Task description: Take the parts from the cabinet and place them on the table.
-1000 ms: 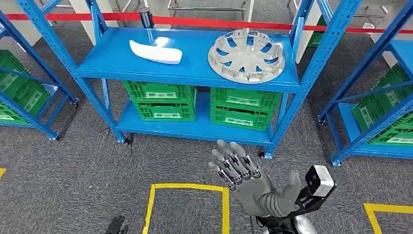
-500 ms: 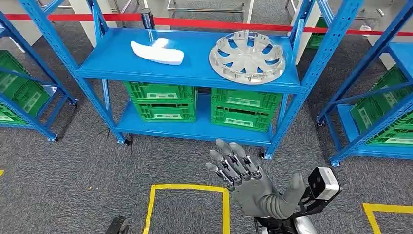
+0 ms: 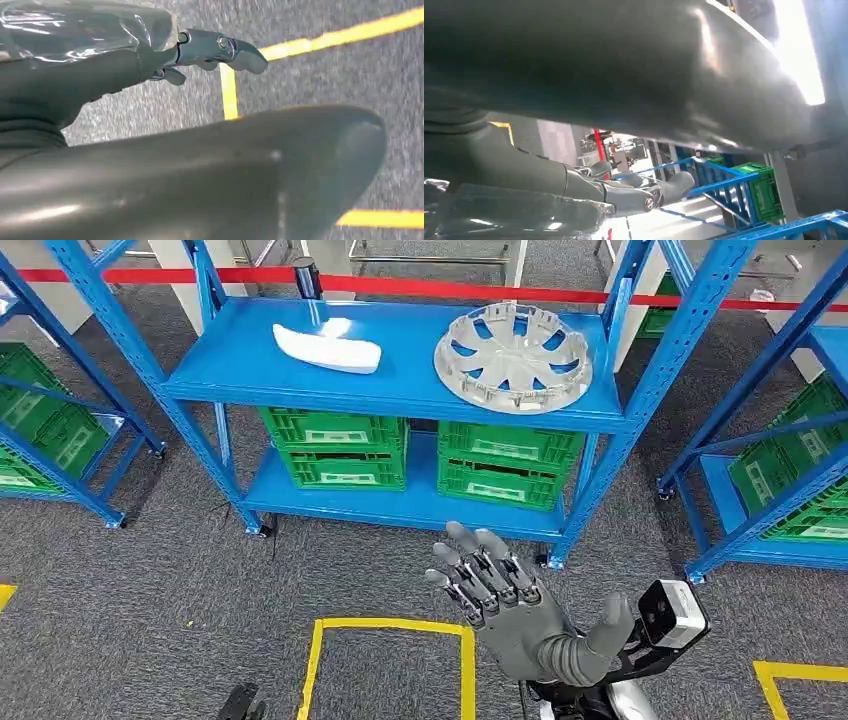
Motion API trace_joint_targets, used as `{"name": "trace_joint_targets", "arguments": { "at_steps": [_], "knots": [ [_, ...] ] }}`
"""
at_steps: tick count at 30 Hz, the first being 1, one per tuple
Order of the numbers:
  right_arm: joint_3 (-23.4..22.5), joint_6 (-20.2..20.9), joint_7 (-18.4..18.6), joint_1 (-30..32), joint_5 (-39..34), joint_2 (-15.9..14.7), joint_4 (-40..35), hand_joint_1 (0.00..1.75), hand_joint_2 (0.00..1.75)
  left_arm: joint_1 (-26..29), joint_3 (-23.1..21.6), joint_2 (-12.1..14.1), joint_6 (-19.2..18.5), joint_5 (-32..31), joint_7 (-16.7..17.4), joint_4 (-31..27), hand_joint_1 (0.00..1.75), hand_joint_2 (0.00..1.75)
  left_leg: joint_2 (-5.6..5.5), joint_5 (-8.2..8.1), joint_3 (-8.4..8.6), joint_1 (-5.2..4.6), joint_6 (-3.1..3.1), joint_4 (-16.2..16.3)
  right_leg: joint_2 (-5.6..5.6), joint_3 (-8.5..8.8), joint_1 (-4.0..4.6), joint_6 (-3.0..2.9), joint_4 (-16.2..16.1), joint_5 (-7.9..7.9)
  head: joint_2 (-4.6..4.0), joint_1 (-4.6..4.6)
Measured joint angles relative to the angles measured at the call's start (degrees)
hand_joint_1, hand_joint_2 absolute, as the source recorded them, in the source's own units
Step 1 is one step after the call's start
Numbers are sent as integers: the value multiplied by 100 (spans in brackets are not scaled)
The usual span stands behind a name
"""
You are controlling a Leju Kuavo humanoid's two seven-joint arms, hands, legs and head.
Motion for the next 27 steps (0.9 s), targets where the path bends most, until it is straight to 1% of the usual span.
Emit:
{"name": "trace_joint_targets", "arguments": {
  "at_steps": [1, 2, 3, 4, 5, 6, 7, 8, 9, 10, 11, 12, 13, 15, 16, 17, 18, 19, 20, 21, 22, 23, 24, 25, 26, 27],
  "knots": [
    [0, 2, 4, 2, 4, 15, -13, 0, 0, 6, -4, 9, 0, 0, -7, 0, 0, 0, 2, -48, -20, 23, -36, 50, 2, 43, -46, -25, -17, -1, 0, 4],
    [0, 7, 4, -6, 2, 22, -22, 0, 0, 4, -4, -2, 2, 0, -17, 0, 0, 0, 19, -156, -95, 25, -72, 254, -5, 74, -49, -71, -19, -31, 0, -28],
    [0, 11, 4, -15, 4, 37, -28, 0, 0, 4, -4, 2, 4, 2, -26, 0, 0, 0, 26, -346, -311, 48, -114, 675, -5, 94, -47, -91, -19, -44, 0, -28],
    [0, 15, 4, -18, 4, 39, -28, 0, 0, 7, -4, 11, 4, 9, -28, 0, 0, 0, 27, -554, -606, 67, -147, 1204, -4, 99, -41, -108, -17, -59, 0, -28],
    [0, 17, 7, -14, 4, 39, -28, 0, 0, 17, -4, 7, 4, 9, -28, 0, 0, 0, 28, -690, -879, 78, -164, 1653, -3, 103, -35, -117, -16, -69, 0, -28],
    [2, 20, 7, -11, 4, 37, -28, 0, 0, 26, -4, 5, 4, 9, -31, 0, 0, 0, 29, -708, -1072, 83, -169, 1914, 0, 109, -31, -117, -14, -82, 0, -28],
    [2, 22, 7, -11, 4, 37, -28, 0, 0, 34, -7, 4, -2, 9, -33, 0, 0, 0, 29, -562, -1118, 84, -166, 1868, 8, 135, -30, -115, -14, -96, 0, -31],
    [4, 26, 7, -12, 4, 37, -28, 0, 0, 35, -7, 4, -2, 9, -44, 0, 0, 0, 29, -309, -1025, 83, -155, 1566, 13, 167, -29, -110, -14, -121, 0, -28],
    [11, 26, 7, -13, 4, 37, -28, 0, 0, 35, -7, 4, -2, 9, -46, 0, 0, 0, 29, 21, -808, 82, -128, 1042, 16, 216, -23, -106, -15, -145, 0, -28],
    [15, 28, 7, -15, 4, 37, -28, 0, 0, 35, -7, 9, -2, 9, -50, 0, 0, 0, 29, 295, -578, 76, -89, 524, 17, 263, -17, -92, -20, -176, 0, -28],
    [22, 31, 7, -20, 4, 37, -31, 0, 0, 34, -7, 20, 0, 13, -52, 2, 0, 0, 29, 380, -389, 55, -33, 135, 15, 281, -23, -81, -28, -197, 0, -24],
    [26, 37, 4, -30, 4, 35, -31, 0, 0, 31, -7, 24, -9, 18, -55, 2, 0, 0, 42, 307, -334, 13, -10, 58, 23, 267, 32, -50, -23, -214, 0, -20],
    [31, 46, 4, -28, 4, 35, -31, 0, 0, 27, -7, 33, -13, 17, -72, 2, 0, 0, 43, 289, -336, 11, 12, 76, 21, 250, 12, -23, -25, -221, 0, -31],
    [39, 74, 0, -35, 7, 35, -31, 0, 0, 50, -7, 42, -28, 26, -83, 2, 0, 0, 38, 274, -337, -13, 55, 55, 18, 269, 6, 27, -70, -228, 0, -26],
    [44, 85, -4, -46, 7, 37, -39, 0, 0, 53, -7, 44, -35, 26, -92, 2, 0, 0, 38, 320, -243, 40, 96, -68, 14, 273, 18, 58, -51, -258, 0, -26],
    [46, 90, -7, -63, 11, 31, -39, 0, 0, 57, -7, 33, -35, 28, -103, 2, 0, 0, 37, 326, -183, 39, 108, -127, 4, 225, 12, 64, 78, -297, 0, -9],
    [50, 94, -7, -102, 11, 31, -42, 0, 0, 54, -7, 31, -37, 30, -111, 2, 0, 0, 42, 313, -157, 40, 150, -138, 4, 26, 11, 35, 448, -452, 0, -11],
    [52, 94, -7, -111, 13, 31, -39, 0, 0, 53, -7, 31, -37, 41, -116, 2, 0, 0, 42, 293, -150, 35, 173, -137, 4, -277, 7, 14, 978, -649, 0, -11],
    [52, 94, -7, -99, 13, 24, -39, 0, 0, 55, -7, 31, -42, 44, -120, 2, 0, 0, 40, 279, -146, 30, 189, -136, 4, -566, 6, 11, 1456, -798, 0, -9],
    [59, 94, -7, -97, 13, 13, -37, 0, 0, 58, -7, 31, -44, 44, -122, 2, 0, 0, 35, 263, -143, 29, 189, -132, 4, -796, 5, 37, 1793, -853, 0, -11],
    [66, 96, -7, -98, 13, 7, -37, 0, 0, 61, -7, 31, -44, 44, -125, 4, 0, 0, 22, 246, -126, 29, 186, -128, 3, -892, -4, 81, 1844, -792, 0, -11],
    [70, 98, -7, -101, 13, 2, -37, 0, 0, 65, -7, 28, -44, 50, -129, 4, 0, 0, 12, 221, -94, 31, 172, -125, 1, -834, -17, 145, 1627, -625, 0, -9],
    [77, 105, -7, -106, 13, 0, -37, 0, 0, 68, -7, 26, -44, 61, -131, 4, 0, 0, -6, 184, -49, 36, 149, -113, -2, -631, -34, 217, 1129, -354, 0, -9],
    [81, 107, -7, -111, 13, -2, -37, 0, 0, 70, -7, 20, -44, 61, -135, 4, 0, 0, -17, 136, -6, 38, 123, -85, -6, -382, -48, 265, 573, -96, 0, -7],
    [85, 111, -7, -121, 13, -2, -37, 0, 0, 71, -7, 17, -44, 68, -138, 4, 0, 0, -20, 76, -7, 31, 84, -37, -31, -179, -58, 258, 67, 99, 0, 2],
    [92, 122, -7, -127, 11, -2, -37, 0, 0, 70, -7, 18, -44, 70, -140, 4, 0, 0, -26, 8, -21, -18, 38, 21, -16, -128, -30, 159, 55, 72, 0, -2]
  ]
}}
